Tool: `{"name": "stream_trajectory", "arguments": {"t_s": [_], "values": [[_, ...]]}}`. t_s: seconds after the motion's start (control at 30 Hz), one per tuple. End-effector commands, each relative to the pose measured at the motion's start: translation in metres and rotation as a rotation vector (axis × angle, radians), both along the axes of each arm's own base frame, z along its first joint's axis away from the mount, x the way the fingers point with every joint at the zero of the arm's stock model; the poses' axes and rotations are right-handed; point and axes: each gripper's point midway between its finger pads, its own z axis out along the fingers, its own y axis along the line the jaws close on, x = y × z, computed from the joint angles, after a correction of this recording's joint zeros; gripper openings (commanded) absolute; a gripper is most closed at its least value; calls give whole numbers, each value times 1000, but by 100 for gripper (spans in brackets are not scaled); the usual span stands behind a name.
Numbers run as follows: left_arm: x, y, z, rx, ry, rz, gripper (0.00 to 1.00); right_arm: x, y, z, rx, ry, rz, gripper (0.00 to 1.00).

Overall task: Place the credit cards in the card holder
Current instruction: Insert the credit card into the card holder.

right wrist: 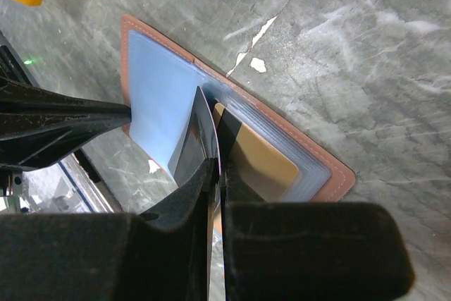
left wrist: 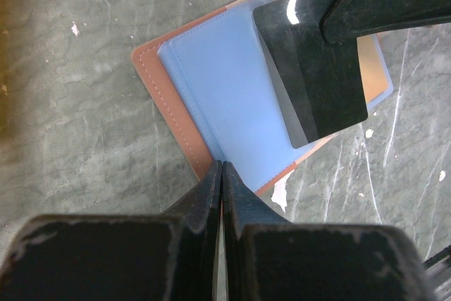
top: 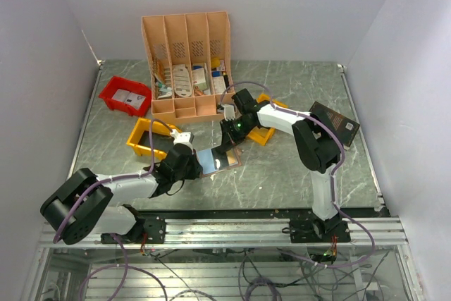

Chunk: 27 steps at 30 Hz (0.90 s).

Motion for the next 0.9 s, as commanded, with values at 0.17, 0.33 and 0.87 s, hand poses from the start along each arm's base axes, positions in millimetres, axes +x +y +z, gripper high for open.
{"name": "stream_trajectory", "arguments": {"t_s": [0.17,0.33,0.87], "values": [[4,8,-1,39,-3,15,9,4,-15,-29,-133,-20,-12,5],[4,7,0,38,-3,11,8,5,-21,-23,-151,-36,-40,3],[5,5,2,26,-10,4,8,1,-27,-30,-215,45,-47,1]]}}
